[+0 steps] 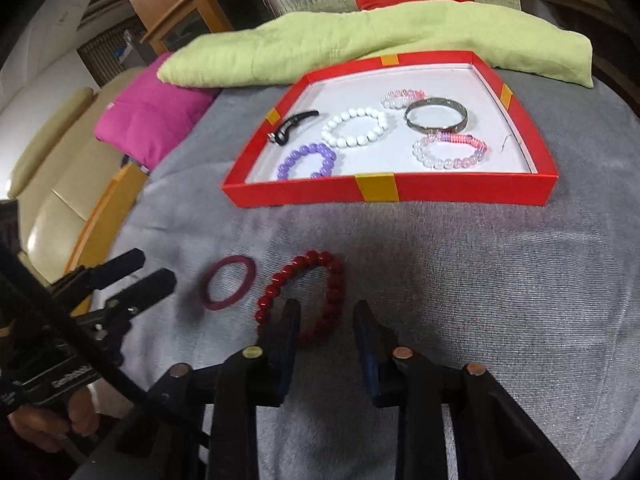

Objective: Organize jewelry
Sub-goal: 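Withdraw both tools from the box toward the red bead bracelet and ring, then grasp the dark red ring with the left tool while the right tool grasps the red bead bracelet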

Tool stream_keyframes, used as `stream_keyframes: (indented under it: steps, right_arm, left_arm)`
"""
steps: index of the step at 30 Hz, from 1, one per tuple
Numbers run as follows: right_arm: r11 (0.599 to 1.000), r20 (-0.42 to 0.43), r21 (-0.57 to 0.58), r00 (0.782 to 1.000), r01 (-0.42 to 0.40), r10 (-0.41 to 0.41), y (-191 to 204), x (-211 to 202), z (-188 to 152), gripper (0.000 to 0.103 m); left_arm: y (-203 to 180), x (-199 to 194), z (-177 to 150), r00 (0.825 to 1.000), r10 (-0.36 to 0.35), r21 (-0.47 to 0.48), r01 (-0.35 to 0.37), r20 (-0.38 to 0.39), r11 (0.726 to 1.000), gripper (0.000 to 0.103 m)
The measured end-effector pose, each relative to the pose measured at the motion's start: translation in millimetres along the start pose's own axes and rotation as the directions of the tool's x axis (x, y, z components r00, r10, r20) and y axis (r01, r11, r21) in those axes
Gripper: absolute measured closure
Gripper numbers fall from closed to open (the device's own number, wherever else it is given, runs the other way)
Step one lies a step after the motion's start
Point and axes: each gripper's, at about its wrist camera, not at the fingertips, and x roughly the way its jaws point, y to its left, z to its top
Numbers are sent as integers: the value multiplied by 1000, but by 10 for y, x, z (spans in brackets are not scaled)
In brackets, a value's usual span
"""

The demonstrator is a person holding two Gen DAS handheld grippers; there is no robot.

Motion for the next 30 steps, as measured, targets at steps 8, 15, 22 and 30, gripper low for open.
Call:
stream_keyframes:
  steps: [8,15,22,30]
  right_arm:
    - [999,55,-19,998,43,-42,-116,-157,2,96]
    - [995,79,92,996,42,-49,-588,-399,29,96]
    - [996,75,70,996,-46,41,-443,-427,42,91]
    - [999,26,28,999,-33,32,-147,-172,17,80]
  left_arm:
    - [-44,53,-3,998,-58,-18,58,-19,998,60]
    - [-153,161,33,996,-76,-10,76,-41,997,60]
    - [-216,305,30,995,-71,24,73,-73,997,85]
    - [-173,265,15,994,-98,27,100,-46,995,96]
